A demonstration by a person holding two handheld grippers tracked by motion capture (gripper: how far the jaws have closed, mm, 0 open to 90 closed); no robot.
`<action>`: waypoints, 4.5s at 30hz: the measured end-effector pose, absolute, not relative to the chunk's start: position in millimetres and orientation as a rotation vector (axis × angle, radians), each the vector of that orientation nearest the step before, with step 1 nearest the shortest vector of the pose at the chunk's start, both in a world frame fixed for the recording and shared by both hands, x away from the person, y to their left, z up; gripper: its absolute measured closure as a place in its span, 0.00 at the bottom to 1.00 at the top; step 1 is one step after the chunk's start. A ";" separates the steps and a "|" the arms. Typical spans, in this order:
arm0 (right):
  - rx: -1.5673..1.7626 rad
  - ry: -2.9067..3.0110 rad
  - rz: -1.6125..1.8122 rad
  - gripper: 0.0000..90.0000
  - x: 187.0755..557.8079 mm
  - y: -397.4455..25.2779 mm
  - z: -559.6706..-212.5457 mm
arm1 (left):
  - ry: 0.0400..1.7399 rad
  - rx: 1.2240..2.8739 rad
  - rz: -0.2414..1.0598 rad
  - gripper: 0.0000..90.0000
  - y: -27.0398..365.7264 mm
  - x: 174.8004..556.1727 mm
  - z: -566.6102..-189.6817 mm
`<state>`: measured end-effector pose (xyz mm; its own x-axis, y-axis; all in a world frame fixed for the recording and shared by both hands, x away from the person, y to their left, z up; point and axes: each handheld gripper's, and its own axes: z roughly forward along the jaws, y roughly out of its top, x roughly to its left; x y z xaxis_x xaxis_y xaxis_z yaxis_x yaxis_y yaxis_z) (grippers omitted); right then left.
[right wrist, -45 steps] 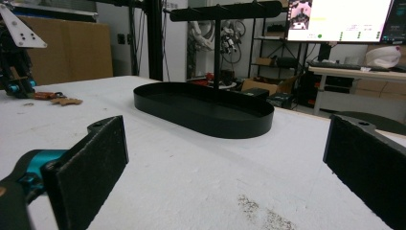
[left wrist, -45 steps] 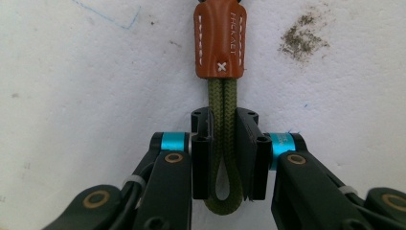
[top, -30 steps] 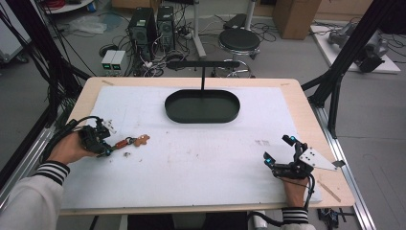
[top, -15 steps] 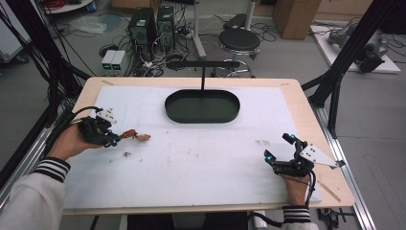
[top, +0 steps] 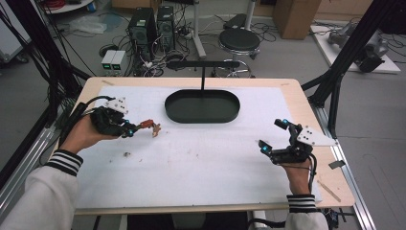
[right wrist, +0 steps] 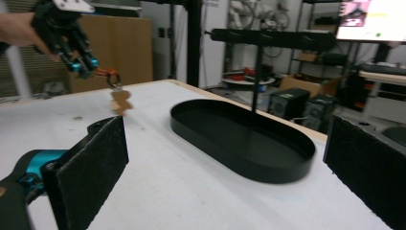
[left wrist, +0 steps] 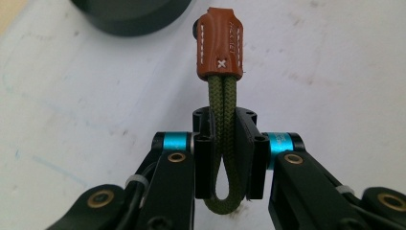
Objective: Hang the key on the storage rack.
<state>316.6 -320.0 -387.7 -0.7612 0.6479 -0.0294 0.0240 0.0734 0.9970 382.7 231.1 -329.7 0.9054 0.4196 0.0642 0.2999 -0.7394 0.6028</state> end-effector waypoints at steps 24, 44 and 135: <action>0.358 2.225 1.695 0.00 356.6 -253.5 -333.4 | 0.226 2.382 0.126 0.88 138.4 388.0 -304.9; 0.086 2.469 1.572 0.01 379.3 -191.6 -302.8 | 0.162 2.384 0.084 0.88 119.1 384.6 -305.6; -0.222 2.881 1.151 0.81 401.6 -103.3 -326.0 | 0.074 2.334 0.034 0.75 117.2 386.7 -320.3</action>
<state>401.6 -103.3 -326.0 -0.9894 -0.1206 -0.0814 -0.1435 0.7162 0.6830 386.7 117.2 -320.3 0.9979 0.0645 0.0018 0.0433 -0.6904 0.7221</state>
